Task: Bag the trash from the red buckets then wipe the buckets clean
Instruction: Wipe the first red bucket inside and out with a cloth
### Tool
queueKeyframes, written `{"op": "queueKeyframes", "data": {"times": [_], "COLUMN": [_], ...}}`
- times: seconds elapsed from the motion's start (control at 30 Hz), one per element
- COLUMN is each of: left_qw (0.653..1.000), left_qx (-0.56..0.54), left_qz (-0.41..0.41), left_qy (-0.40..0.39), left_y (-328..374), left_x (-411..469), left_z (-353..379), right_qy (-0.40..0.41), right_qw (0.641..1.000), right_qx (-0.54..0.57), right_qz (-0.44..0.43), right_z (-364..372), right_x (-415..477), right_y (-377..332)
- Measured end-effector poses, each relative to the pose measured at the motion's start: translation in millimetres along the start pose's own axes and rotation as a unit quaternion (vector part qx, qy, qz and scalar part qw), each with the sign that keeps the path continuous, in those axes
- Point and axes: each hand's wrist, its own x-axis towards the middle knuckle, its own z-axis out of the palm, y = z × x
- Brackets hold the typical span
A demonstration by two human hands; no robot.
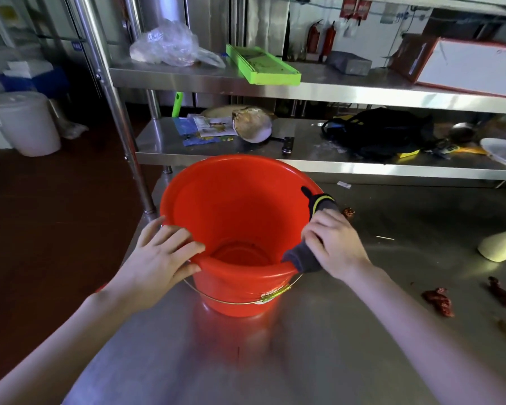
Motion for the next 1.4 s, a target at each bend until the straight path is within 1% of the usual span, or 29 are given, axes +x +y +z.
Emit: {"op": "queueKeyframes", "data": {"times": [0.07,0.17,0.23,0.27,0.33,0.43,0.5,0.57,0.63,0.7,0.77,0.83,0.9,0.97,1.0,1.03,1.1,1.2,1.27,1.33,1.4], "left_qw": [1.000,0.999,0.997,0.995,0.988,0.980,0.979,0.980,0.981,0.980,0.978,0.981,0.983,0.981,0.984,0.988,0.993,0.993,0.993,0.992,0.990], "left_qx": [-0.019,-0.053,-0.077,-0.097,-0.144,-0.183,-0.191,-0.190,-0.180,-0.171,-0.172,-0.153,-0.139,-0.157,-0.151,-0.132,-0.099,-0.103,-0.104,-0.112,-0.127], "left_qz": [0.002,-0.010,-0.018,-0.029,-0.051,-0.072,-0.065,-0.059,-0.064,-0.073,-0.086,-0.088,-0.087,-0.079,-0.067,-0.057,-0.062,-0.064,-0.050,-0.046,-0.045], "left_qy": [0.015,0.004,0.011,0.017,0.024,0.023,0.024,0.027,0.044,0.067,0.076,0.077,0.083,0.079,0.071,0.060,0.025,-0.010,-0.002,0.020,0.034], "left_y": [3.3,11.9,17.8,19.9,22.6,26.3,27.2,27.4,27.6,29.3,36.4,48.1,57.1,54.7,48.1,38.2,12.0,-12.0,-6.6,1.1,1.3], "left_x": [-2.7,1.9,3.5,3.4,2.4,0.6,-0.3,-2.0,-2.2,-1.1,1.5,4.5,7.3,12.1,13.3,13.0,8.4,-0.5,4.4,11.6,16.8], "left_z": [3.5,2.8,2.9,2.7,1.9,0.7,1.1,2.8,4.0,5.3,4.0,4.4,4.8,-2.7,-7.0,-10.7,-16.6,-14.8,-6.2,0.8,3.4], "right_qy": [0.035,0.132,0.161,0.162,0.156,0.114,0.070,0.028,0.025,0.069,0.127,0.168,0.189,0.178,0.157,0.135,0.089,0.031,-0.001,-0.008,0.021], "right_qw": [0.999,0.991,0.986,0.986,0.986,0.990,0.993,0.997,0.998,0.997,0.991,0.985,0.981,0.984,0.987,0.990,0.994,0.998,0.999,1.000,0.999], "right_qx": [-0.011,-0.027,-0.036,-0.041,-0.053,-0.031,0.000,0.006,0.017,0.033,0.012,-0.020,-0.027,-0.026,-0.023,-0.019,-0.001,0.018,0.014,0.018,0.013], "right_qz": [-0.012,0.025,0.035,0.030,-0.007,-0.083,-0.098,-0.078,-0.047,0.001,0.032,0.040,0.039,0.000,-0.027,-0.048,-0.060,-0.049,-0.031,-0.003,0.037], "right_z": [9.8,34.8,51.3,55.6,55.5,37.6,20.7,9.5,9.9,17.9,35.0,53.9,63.2,58.9,53.0,46.4,32.1,17.8,14.0,14.2,16.8], "right_x": [-5.0,-17.6,-28.0,-30.9,-28.4,-14.0,-1.2,10.2,15.7,11.1,-3.5,-20.0,-24.2,-16.8,-11.8,-7.4,0.9,14.2,23.7,28.8,27.1], "right_y": [-21.6,-68.7,-97.1,-104.1,-96.1,-53.0,-18.9,4.9,12.8,-1.2,-34.1,-73.5,-98.2,-94.3,-84.8,-72.5,-43.9,-5.7,11.8,16.9,6.3]}}
